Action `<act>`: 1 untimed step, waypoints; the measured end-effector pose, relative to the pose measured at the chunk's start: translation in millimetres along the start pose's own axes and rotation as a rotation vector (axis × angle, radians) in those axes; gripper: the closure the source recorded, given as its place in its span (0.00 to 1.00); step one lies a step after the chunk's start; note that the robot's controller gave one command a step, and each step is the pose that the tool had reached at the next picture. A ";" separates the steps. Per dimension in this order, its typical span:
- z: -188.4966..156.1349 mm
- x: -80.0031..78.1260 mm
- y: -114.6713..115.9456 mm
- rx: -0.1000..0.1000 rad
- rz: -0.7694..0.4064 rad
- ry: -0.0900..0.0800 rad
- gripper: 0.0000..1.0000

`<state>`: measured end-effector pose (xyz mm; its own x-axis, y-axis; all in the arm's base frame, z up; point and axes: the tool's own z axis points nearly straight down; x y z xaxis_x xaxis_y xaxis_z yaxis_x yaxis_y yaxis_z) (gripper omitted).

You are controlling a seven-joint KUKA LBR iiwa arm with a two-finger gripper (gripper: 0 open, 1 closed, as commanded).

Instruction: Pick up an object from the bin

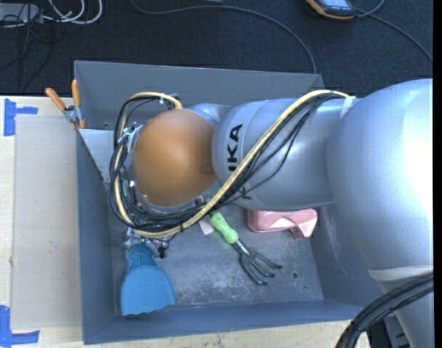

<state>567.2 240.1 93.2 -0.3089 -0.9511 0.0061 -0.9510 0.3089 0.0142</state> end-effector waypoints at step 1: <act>-24.4 -1.0 -0.5 0.004 -0.001 -0.003 1.00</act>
Offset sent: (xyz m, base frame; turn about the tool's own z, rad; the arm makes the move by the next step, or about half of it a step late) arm -0.0002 0.0001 0.0883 0.0000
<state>568.3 240.9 117.6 -0.3083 -0.9513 0.0033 -0.9512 0.3084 0.0105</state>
